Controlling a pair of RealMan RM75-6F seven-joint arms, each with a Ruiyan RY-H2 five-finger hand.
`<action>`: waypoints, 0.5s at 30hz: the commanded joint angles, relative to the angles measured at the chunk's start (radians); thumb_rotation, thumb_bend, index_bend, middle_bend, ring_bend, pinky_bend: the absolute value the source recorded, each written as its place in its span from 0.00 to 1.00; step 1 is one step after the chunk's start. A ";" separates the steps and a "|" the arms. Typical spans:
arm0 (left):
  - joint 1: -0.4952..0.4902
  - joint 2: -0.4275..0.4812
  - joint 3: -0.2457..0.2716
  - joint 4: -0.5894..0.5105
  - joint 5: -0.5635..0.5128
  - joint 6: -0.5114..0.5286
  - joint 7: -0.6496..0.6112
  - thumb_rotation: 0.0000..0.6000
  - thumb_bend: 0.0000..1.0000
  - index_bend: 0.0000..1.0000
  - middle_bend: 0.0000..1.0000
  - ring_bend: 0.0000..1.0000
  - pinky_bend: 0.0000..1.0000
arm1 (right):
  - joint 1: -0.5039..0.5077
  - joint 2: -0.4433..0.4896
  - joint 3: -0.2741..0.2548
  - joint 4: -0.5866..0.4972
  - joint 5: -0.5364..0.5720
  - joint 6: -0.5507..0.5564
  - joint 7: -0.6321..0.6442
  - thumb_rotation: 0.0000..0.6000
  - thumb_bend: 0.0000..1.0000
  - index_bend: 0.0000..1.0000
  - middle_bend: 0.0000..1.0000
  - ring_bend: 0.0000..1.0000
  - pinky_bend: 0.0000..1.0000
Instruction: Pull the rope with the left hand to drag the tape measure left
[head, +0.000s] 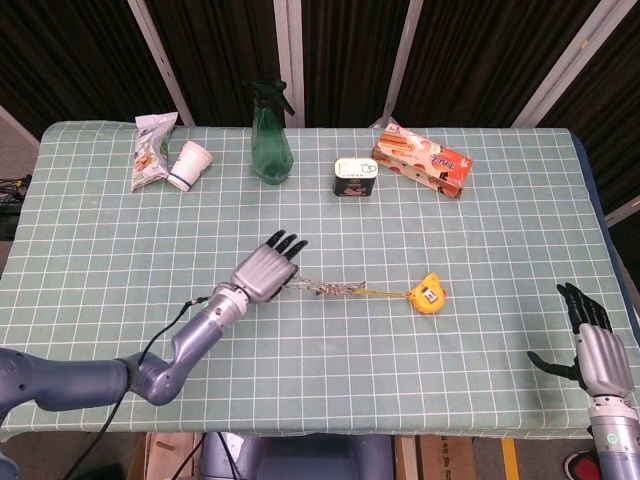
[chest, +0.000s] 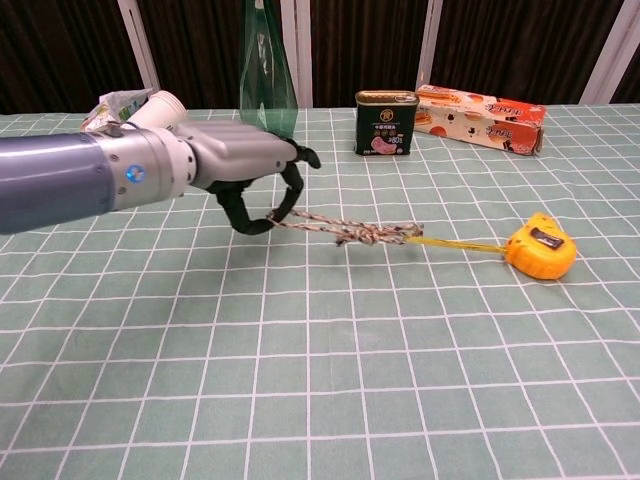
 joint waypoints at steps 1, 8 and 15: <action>0.044 0.058 0.026 -0.038 0.029 0.039 -0.022 1.00 0.53 0.59 0.04 0.00 0.00 | -0.001 -0.001 0.000 0.000 -0.002 0.002 -0.002 1.00 0.18 0.00 0.00 0.00 0.00; 0.136 0.192 0.070 -0.087 0.073 0.101 -0.052 1.00 0.54 0.59 0.04 0.00 0.00 | -0.001 -0.003 -0.003 -0.001 -0.009 0.006 -0.008 1.00 0.18 0.00 0.00 0.00 0.00; 0.229 0.295 0.110 -0.085 0.095 0.147 -0.085 1.00 0.54 0.59 0.04 0.00 0.00 | 0.000 -0.007 -0.003 -0.003 -0.012 0.007 -0.016 1.00 0.18 0.00 0.00 0.00 0.00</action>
